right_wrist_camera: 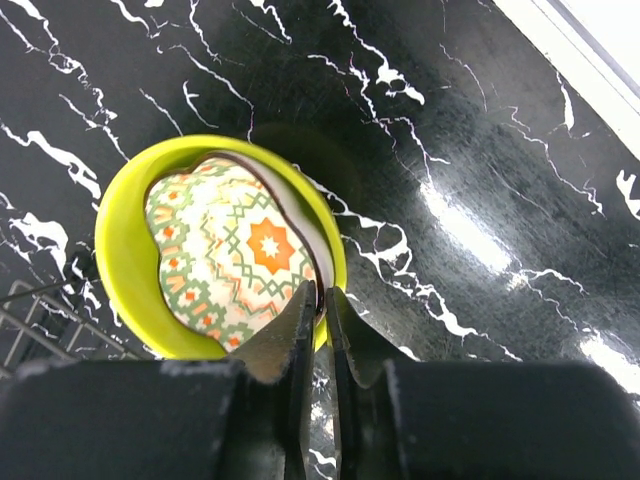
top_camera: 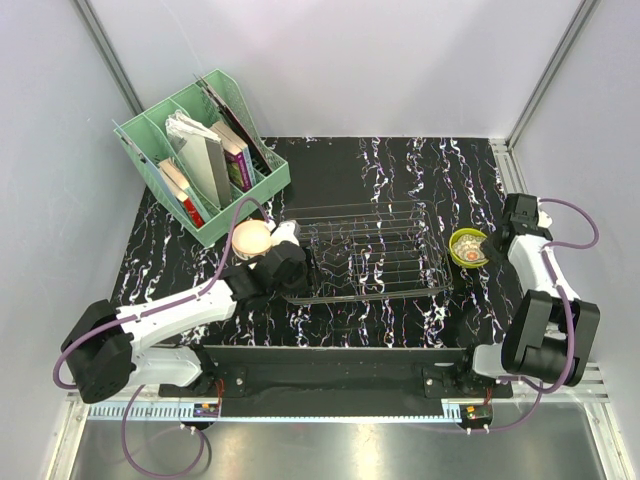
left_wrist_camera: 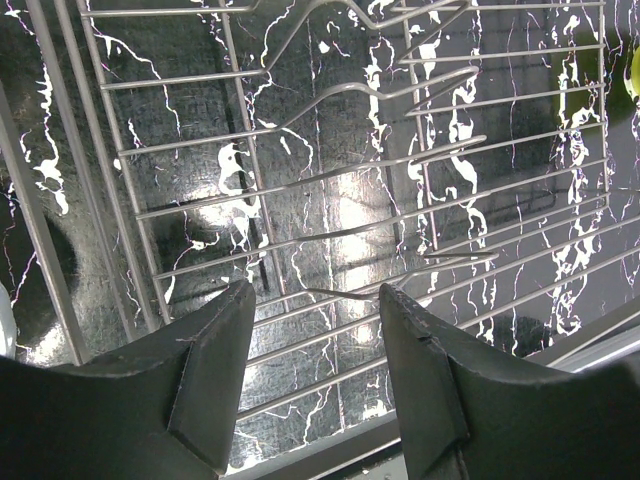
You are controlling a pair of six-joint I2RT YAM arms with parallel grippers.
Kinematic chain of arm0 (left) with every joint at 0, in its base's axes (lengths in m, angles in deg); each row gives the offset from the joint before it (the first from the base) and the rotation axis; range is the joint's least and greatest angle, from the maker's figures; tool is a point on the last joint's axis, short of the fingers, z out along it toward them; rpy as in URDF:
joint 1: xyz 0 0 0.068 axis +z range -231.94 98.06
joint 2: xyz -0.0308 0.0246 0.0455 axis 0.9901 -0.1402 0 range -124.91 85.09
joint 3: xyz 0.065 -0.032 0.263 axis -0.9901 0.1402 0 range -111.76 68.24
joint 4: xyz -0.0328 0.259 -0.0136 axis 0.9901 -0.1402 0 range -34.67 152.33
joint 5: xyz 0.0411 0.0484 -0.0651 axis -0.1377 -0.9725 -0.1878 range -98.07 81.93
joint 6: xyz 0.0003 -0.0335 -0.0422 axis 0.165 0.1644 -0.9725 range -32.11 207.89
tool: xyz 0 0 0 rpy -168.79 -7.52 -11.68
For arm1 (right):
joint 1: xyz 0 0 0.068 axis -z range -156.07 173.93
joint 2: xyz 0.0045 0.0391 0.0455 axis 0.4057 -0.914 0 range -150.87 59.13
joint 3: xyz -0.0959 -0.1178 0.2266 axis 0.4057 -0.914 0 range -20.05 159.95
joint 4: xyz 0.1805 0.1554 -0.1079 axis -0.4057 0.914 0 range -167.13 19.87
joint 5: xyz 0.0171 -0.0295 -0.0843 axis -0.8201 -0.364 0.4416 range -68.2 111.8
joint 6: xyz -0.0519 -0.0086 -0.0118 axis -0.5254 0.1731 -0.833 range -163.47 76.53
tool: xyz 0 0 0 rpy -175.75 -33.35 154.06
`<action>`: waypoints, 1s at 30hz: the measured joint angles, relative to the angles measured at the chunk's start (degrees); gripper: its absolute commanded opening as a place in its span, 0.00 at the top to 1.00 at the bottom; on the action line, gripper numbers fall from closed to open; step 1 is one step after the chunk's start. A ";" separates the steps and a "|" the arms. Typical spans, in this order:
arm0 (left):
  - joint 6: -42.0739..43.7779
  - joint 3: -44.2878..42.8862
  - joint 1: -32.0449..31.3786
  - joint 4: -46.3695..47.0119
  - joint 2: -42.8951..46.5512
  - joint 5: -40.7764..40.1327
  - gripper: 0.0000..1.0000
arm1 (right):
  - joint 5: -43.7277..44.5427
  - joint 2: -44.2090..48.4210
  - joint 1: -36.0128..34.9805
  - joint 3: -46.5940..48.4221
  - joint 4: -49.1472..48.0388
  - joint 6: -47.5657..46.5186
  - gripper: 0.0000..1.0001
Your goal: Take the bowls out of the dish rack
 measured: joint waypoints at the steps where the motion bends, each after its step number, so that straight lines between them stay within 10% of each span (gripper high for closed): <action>1: -0.02 0.02 0.00 0.00 0.00 0.02 0.42 | 0.07 -0.37 0.00 0.00 -0.28 0.00 0.85; 30: 0.00 0.50 0.00 -0.02 0.00 -0.02 0.42 | -2.10 -2.40 0.00 0.39 -2.32 -1.27 1.00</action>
